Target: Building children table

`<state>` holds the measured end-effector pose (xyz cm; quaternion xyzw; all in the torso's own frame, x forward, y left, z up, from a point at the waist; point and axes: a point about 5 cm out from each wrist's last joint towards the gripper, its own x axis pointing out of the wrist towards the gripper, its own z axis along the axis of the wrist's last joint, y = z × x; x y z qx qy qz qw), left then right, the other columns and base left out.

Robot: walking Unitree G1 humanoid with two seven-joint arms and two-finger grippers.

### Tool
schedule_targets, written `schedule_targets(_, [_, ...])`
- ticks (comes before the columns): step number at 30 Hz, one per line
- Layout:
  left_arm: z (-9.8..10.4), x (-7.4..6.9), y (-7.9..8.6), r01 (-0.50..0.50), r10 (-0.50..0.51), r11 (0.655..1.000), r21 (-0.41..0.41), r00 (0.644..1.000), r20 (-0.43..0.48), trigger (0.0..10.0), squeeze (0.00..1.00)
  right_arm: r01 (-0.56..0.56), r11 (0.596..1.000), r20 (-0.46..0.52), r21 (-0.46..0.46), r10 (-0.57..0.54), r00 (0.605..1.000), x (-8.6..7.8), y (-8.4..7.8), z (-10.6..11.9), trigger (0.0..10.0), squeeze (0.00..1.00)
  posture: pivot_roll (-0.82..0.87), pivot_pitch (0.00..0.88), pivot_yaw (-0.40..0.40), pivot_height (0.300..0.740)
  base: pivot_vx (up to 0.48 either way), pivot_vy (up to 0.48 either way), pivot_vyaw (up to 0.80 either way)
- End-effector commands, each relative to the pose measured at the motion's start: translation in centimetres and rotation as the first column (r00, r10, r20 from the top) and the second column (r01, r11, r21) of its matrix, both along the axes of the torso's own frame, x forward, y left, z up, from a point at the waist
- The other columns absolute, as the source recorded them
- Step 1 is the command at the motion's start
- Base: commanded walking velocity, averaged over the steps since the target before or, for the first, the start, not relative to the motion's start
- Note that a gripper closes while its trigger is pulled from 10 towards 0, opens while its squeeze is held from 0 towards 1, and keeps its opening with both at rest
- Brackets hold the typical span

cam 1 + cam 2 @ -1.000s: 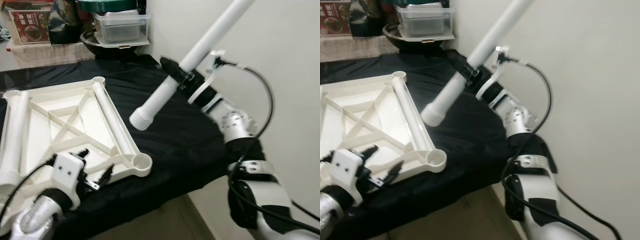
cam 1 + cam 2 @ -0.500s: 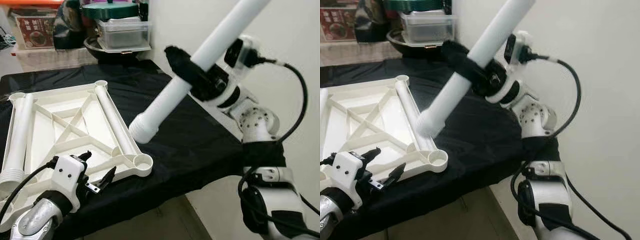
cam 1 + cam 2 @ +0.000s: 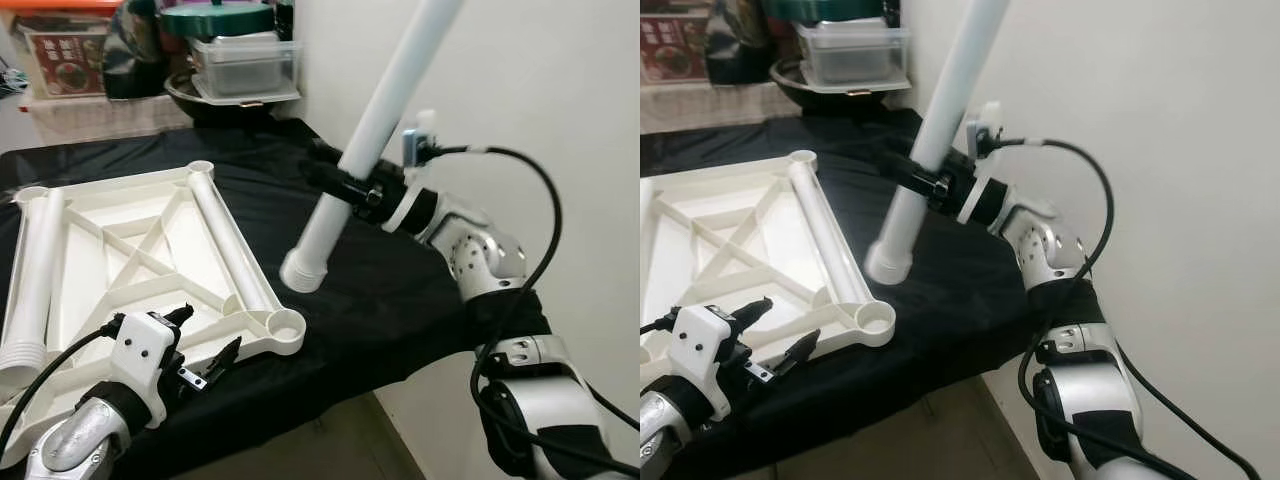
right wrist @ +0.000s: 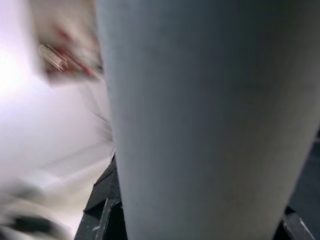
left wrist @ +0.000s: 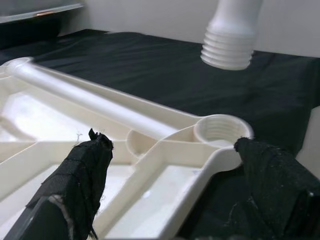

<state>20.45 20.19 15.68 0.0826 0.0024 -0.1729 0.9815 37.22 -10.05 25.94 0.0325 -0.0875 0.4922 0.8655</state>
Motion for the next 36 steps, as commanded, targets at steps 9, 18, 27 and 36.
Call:
schedule_targets(9, [0.6, -1.0, 9.9, -0.503, 0.500, 0.857, 0.112, 0.864, 0.051, 10.0, 0.00, -0.080, 0.984, 0.136, -0.160, 0.102, 0.985, -3.4, 3.3, -3.2, 0.0, 0.00, 0.14, 0.000, -0.092, 0.740, 0.000, 0.000, 0.00])
schedule_targets(18, [-0.1, -1.2, 6.9, -0.364, 0.364, 0.930, 0.050, 0.931, 0.019, 10.0, 0.00, -0.187, 0.977, 0.172, -0.104, 0.203, 0.964, -4.9, 5.5, -3.5, 0.0, 0.00, 0.15, 0.000, -0.094, 0.740, 0.000, 0.000, 0.00])
schedule_targets(27, [-2.2, -0.3, 2.2, -0.215, 0.214, 0.977, -0.015, 0.976, -0.041, 10.0, 0.00, -0.302, 0.938, 0.225, -0.171, 0.335, 0.915, -5.5, 5.6, -2.8, 0.0, 0.00, 0.14, 0.000, -0.089, 0.740, 0.000, 0.000, 0.00])
schedule_targets(36, [-1.7, -0.8, 2.6, -0.207, 0.206, 0.978, -0.021, 0.978, -0.029, 10.0, 0.00, -0.303, 0.887, 0.197, -0.350, 0.385, 0.901, -3.4, 4.6, -4.0, 0.0, 0.00, 0.16, 0.000, -0.105, 0.740, 0.000, 0.000, 0.00])
